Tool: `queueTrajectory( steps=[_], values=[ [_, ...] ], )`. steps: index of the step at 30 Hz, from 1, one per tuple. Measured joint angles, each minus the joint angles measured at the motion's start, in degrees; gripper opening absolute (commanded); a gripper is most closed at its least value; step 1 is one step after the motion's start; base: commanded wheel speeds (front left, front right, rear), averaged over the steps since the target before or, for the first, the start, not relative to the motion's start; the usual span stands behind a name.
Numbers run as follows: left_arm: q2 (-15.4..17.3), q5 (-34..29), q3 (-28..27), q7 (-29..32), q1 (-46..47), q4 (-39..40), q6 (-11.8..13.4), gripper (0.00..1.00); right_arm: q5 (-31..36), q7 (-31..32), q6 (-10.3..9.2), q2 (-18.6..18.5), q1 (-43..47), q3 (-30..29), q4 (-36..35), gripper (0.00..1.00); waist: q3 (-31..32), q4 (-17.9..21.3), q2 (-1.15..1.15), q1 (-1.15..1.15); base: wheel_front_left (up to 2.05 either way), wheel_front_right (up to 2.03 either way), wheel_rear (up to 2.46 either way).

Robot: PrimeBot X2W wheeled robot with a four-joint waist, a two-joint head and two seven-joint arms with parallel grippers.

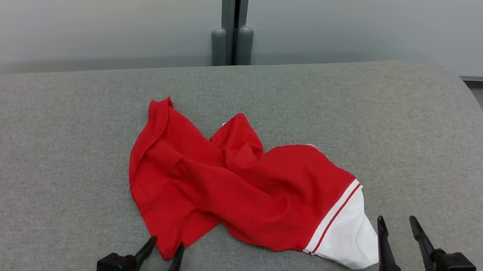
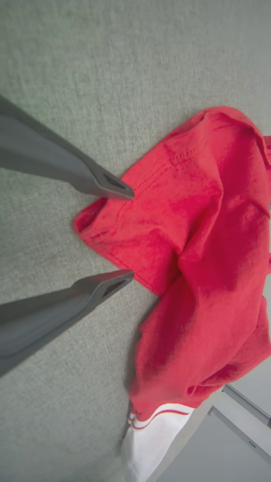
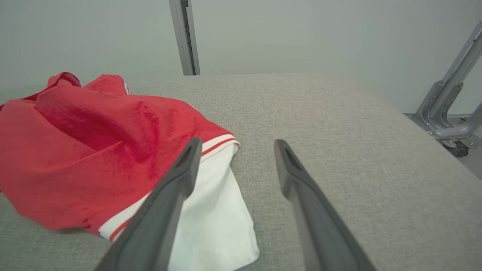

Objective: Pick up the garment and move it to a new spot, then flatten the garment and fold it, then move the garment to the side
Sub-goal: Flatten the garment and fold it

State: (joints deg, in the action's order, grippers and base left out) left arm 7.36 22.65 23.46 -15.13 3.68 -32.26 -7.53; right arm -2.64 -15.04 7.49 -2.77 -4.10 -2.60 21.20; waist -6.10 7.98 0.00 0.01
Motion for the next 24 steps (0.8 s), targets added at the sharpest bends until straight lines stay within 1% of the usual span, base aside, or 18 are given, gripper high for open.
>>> queueTrajectory(
  steps=[4, 12, 15, 20, 23, 24],
  values=[
    [0.1, -0.5, -1.0, 0.0, 0.0, -0.3, 0.0, 1.0, 0.0, 0.0, 0.0, 0.0, 0.5, -0.4, -0.3, 1.0, -0.7, 0.1, 0.0, -0.01, 0.0, 0.0, 0.0],
    [0.8, 0.3, -0.1, -0.1, 0.6, -0.3, 0.0, 1.0, -0.9, 0.0, 0.0, 0.0, -0.5, 0.9, -1.2, 1.0, -2.8, 0.9, 0.0, -0.01, 0.0, 0.0, 0.0],
    [1.4, 1.6, 2.3, -0.3, 1.5, -1.0, 0.0, 1.0, -1.1, 0.0, 0.0, 0.0, -0.8, 1.4, -1.6, 1.0, -3.5, 1.6, 0.0, -0.01, 0.0, 0.0, 0.0],
    [2.5, 1.9, 5.3, -0.6, 3.3, -2.4, 0.0, 1.0, -1.1, 0.0, 0.0, 0.0, -0.9, 0.9, -1.9, 1.0, -4.6, 2.4, 0.0, -0.01, 0.0, 0.0, 0.0],
    [2.9, 1.9, 5.8, -0.8, 4.0, -3.5, 0.0, 1.0, -1.1, 0.0, 0.0, 0.0, -0.8, 0.8, -1.9, 1.0, -5.0, 2.6, -0.01, -0.02, 0.0, 0.0, 0.0],
    [3.2, 1.4, 6.1, -1.1, 5.0, -5.3, 0.0, 0.93, -1.1, 0.0, 0.01, 0.0, -0.7, 0.7, -1.9, 1.0, -5.3, 2.8, -0.01, -0.02, 0.0, 0.0, 0.0]
  ],
)
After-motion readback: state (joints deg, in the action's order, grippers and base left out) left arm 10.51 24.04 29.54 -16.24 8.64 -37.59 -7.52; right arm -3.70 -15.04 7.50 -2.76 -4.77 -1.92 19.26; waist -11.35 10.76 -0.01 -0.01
